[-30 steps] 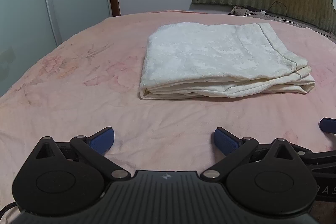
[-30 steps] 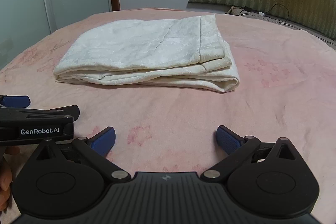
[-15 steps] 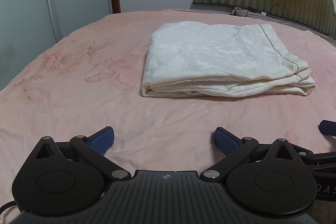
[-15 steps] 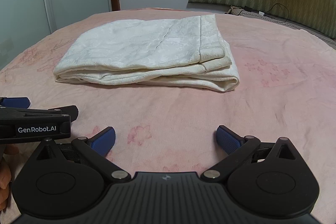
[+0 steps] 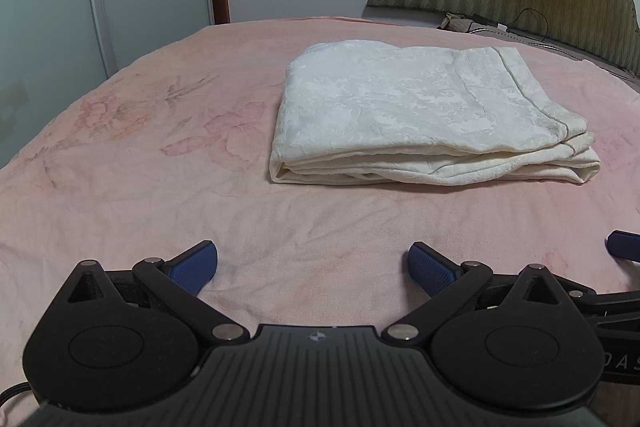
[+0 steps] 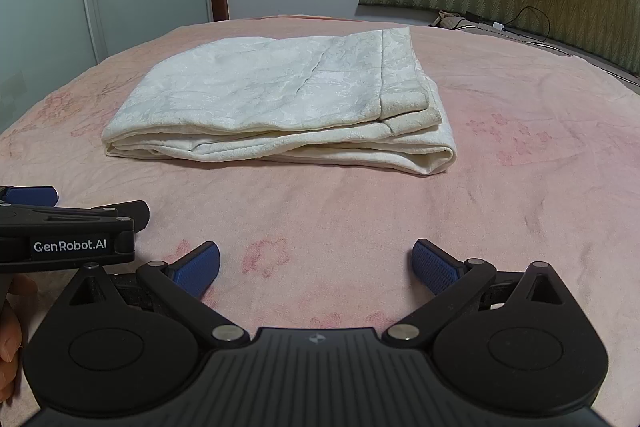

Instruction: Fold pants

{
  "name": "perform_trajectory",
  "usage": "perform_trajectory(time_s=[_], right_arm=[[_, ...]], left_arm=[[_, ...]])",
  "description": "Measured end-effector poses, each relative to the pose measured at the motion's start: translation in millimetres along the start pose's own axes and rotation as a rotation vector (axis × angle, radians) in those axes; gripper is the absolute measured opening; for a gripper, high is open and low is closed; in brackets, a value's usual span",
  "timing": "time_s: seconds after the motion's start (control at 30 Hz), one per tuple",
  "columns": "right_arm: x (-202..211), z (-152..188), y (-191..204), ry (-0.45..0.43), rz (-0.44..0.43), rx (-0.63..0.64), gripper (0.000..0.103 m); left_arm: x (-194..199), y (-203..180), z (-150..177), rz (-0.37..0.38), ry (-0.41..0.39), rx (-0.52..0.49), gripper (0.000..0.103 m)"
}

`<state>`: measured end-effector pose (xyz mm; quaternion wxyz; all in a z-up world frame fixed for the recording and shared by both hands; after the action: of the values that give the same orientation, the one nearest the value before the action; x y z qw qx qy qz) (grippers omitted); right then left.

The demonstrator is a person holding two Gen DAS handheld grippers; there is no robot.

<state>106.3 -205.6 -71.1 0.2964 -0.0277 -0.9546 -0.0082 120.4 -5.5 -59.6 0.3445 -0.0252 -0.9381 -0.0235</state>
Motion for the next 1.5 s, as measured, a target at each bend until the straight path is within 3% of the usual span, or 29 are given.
perform_trajectory(time_s=[1.5], right_arm=[[-1.5,-1.0,1.0,0.001,-0.007,0.001,0.103]], left_arm=[[-0.2,-0.1,0.2,0.001,0.0,0.002,0.103]])
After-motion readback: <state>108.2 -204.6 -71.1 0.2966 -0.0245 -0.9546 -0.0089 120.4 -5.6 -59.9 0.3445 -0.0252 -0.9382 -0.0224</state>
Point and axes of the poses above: each gripper's, at about its wrist camera, not at the fingertips, and x roughly against the way its jaws point, y to its left, z to its underside, the point moved 7 cm from there along -x, roughly the way its jaws point, and after that the axes turned 4 degrees about z, right-handed, at the moved point
